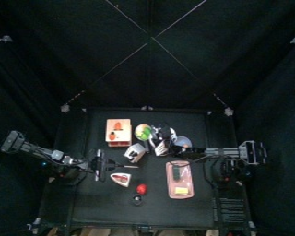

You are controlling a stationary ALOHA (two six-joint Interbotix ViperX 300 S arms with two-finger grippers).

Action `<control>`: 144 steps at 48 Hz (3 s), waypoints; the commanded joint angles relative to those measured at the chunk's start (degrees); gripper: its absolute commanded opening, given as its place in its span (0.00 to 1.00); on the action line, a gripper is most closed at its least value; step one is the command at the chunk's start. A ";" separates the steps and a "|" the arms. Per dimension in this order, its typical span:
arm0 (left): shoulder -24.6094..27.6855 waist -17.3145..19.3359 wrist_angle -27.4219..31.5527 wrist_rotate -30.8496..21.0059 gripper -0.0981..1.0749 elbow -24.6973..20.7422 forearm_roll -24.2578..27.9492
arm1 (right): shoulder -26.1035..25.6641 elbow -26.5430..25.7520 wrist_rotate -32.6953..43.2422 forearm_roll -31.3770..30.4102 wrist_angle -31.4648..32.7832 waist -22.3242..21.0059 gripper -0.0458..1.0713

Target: Place kettle to top right of board

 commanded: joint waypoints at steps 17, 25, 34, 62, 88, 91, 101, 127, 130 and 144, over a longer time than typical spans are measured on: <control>0.09 0.62 -0.09 -0.09 0.54 -0.44 0.00 | 0.44 5.89 0.00 1.32 -22.06 -23.47 0.57; 0.09 0.97 -0.09 -0.09 0.54 -0.18 0.00 | 3.87 6.24 -0.62 1.41 -27.07 -26.37 0.57; 0.09 0.97 -0.09 -0.09 0.54 -0.18 0.00 | 8.09 5.71 -0.70 1.41 -29.18 -26.81 0.57; 0.09 0.97 -0.09 -0.09 0.54 0.00 -0.09 | 11.34 5.27 -0.09 3.16 -29.97 -26.89 0.60; 0.09 0.97 -0.09 -0.09 0.54 0.00 -0.62 | 10.99 4.39 -0.62 2.81 -26.37 -26.54 0.93; 0.09 0.97 -0.09 -0.09 0.54 0.00 -0.70 | 10.90 4.04 -0.70 2.81 -25.40 -26.19 0.93; 0.09 0.97 -0.09 0.00 0.54 0.00 -0.79 | 12.13 1.67 -0.70 2.72 -24.43 -23.91 0.93; 0.09 0.97 -3.16 0.09 0.54 0.00 -0.62 | 13.10 1.23 -0.70 0.88 -20.04 -23.38 0.93; 0.09 0.97 -3.34 0.09 0.54 0.09 -0.62 | 13.10 1.14 -0.79 0.88 -19.95 -23.38 0.93; 0.09 0.97 -3.60 0.18 0.54 0.35 -0.79 | 12.83 0.79 -0.79 0.97 -19.95 -23.38 0.93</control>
